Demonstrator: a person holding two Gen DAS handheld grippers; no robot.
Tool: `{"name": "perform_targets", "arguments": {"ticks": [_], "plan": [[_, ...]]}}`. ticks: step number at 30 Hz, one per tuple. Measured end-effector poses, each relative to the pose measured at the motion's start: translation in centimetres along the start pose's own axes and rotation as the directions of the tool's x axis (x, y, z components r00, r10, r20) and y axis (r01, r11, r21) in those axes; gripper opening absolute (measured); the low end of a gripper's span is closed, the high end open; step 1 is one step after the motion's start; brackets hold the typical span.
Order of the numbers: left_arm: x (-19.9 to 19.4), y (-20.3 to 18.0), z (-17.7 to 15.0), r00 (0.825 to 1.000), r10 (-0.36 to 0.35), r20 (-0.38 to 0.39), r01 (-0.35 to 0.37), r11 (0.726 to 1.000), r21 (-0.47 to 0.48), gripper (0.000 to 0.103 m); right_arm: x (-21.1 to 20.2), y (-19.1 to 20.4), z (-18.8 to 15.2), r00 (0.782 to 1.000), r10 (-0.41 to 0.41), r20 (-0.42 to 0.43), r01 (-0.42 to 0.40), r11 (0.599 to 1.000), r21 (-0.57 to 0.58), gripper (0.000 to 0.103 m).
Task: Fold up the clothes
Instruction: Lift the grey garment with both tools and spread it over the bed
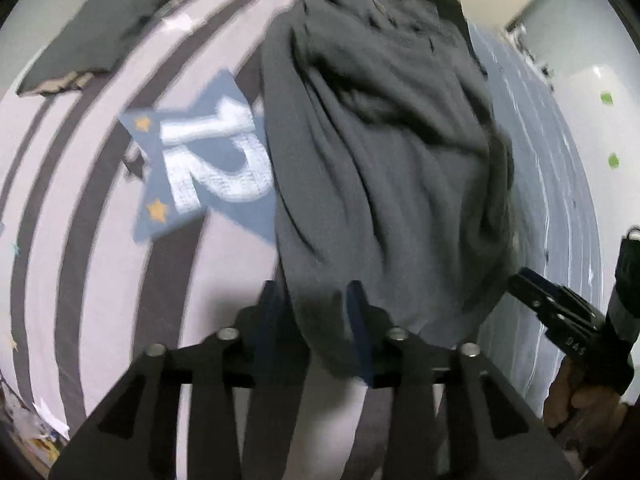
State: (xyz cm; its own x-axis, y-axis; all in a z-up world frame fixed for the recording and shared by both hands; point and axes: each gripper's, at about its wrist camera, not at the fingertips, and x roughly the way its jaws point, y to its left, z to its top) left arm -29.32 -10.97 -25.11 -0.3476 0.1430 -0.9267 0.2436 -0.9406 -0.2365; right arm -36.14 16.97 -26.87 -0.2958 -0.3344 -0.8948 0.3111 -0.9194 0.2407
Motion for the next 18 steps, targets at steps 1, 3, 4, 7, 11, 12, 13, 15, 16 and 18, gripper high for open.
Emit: {"name": "perform_targets", "arguments": {"ticks": [1, 3, 4, 7, 11, 12, 13, 15, 16, 18], "plan": [[-0.6, 0.3, 0.4, 0.999, 0.017, 0.034, -0.017, 1.0, -0.002, 0.049, -0.6, -0.4, 0.2, 0.999, -0.024, 0.024, 0.024, 1.0, 0.017, 0.045], [-1.6, 0.9, 0.5, 0.995, 0.044, 0.094, -0.043, 0.999, -0.01, 0.066, -1.5, -1.5, 0.9, 0.996, -0.062, 0.06, 0.06, 0.997, 0.049, 0.051], [-1.6, 1.3, 0.6, 0.992, 0.058, 0.114, -0.056, 0.998, -0.019, 0.073, -1.6, -2.1, 1.5, 0.993, -0.085, 0.081, 0.081, 0.995, 0.056, 0.052], [-0.3, 2.0, 0.5, 0.993, 0.048, 0.107, -0.044, 0.998, -0.039, 0.074, -1.1, -3.9, 3.1, 0.982, -0.135, 0.131, 0.128, 0.99, 0.062, 0.061], [3.7, 1.1, 0.0, 0.998, 0.051, 0.042, -0.051, 0.999, -0.002, 0.074, 1.6, -6.6, 5.2, 0.982, -0.119, 0.144, 0.115, 0.993, 0.039, 0.061], [4.6, 0.8, -0.4, 0.998, 0.054, 0.016, -0.054, 0.999, 0.002, 0.074, 2.8, -6.8, 5.9, 0.985, -0.108, 0.135, 0.104, 0.994, 0.035, 0.061], [5.6, 0.5, -0.8, 0.999, 0.049, -0.005, -0.049, 0.999, 0.006, 0.074, 4.0, -7.0, 6.6, 0.987, -0.097, 0.125, 0.094, 0.995, 0.03, 0.061], [7.2, -0.2, -1.8, 0.998, 0.047, -0.029, -0.047, 0.999, 0.02, 0.074, 6.1, -7.5, 7.6, 0.992, -0.086, 0.096, 0.085, 0.996, 0.014, 0.061], [7.5, -0.6, -2.2, 0.997, 0.072, -0.014, -0.071, 0.997, 0.037, 0.074, 6.8, -7.7, 7.7, 0.994, -0.076, 0.083, 0.075, 0.997, 0.018, 0.061], [7.5, -1.3, -2.7, 0.995, 0.094, 0.035, -0.095, 0.994, 0.05, 0.07, 8.2, -8.1, 8.0, 0.997, -0.057, 0.06, 0.056, 0.998, 0.028, 0.061]]}}
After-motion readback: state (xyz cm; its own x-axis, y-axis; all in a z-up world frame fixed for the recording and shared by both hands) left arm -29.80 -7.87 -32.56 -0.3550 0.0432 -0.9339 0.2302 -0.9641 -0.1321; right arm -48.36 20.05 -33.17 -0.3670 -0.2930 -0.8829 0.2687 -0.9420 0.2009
